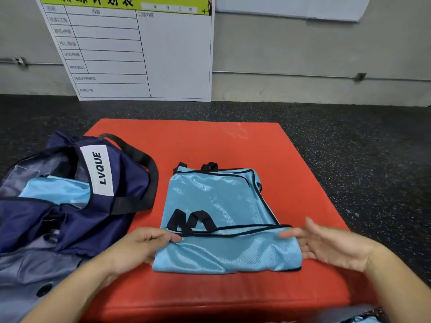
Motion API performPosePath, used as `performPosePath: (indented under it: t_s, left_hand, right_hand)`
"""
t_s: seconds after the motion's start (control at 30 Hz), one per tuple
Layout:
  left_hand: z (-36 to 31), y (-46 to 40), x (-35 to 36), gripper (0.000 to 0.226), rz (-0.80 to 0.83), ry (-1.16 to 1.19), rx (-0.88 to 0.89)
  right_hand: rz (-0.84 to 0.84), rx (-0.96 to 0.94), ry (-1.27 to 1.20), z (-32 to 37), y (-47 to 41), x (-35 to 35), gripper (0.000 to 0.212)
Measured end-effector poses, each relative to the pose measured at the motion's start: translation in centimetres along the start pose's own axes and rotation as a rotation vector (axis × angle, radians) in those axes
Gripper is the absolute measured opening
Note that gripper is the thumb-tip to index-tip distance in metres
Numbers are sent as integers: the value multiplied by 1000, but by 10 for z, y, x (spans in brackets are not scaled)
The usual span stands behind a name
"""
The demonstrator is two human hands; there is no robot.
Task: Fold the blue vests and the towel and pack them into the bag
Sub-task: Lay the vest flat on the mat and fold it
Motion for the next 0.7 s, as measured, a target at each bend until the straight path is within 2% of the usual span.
performPosePath:
  t_s: [0.1,0.13,0.23,0.27,0.37,0.4,0.5,0.6,0.7]
  left_hand:
    - [-3,-1,1,38,27,-12,15]
    - [-4,-2,1,39,22,-36,37]
    - [-6,-3,0,63,-2,-71,112]
    - [-5,-4,1,60,4,-60,123]
    - [-7,-4,8,25,19,-79,109]
    - [-4,-6,8,24,23,-115,107]
    - [-3,-9,0,31,-40,-174,142]
    - [-2,-12,-13,44,-165,-150,201]
    - [0,-16,-10,49,-205,-121,180]
  right_hand:
    - [-43,36,93,7,-12,15,58]
    - [-53,43,107,11,-16,20,54]
    - [-12,55,139,14,-26,26,50]
    - [-1,65,128,15,-27,28,49]
    - [-21,114,167,9,-32,29,45]
    - [-34,124,206,8,-34,30,42]
    - [-136,54,303,12,-42,25,34]
    - [-301,-100,209,19,-47,15,34]
    - [-345,-98,202,12,-55,12,31]
Point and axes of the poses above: each hand's wrist, its own y-axis away from the middle knuckle, its own x-axis out of the palm, z = x × y, the point moved 6 cm from there along -y, towards the middle knuckle, and after that the axes turned 10 degrees about z, right-handed, at the moved point
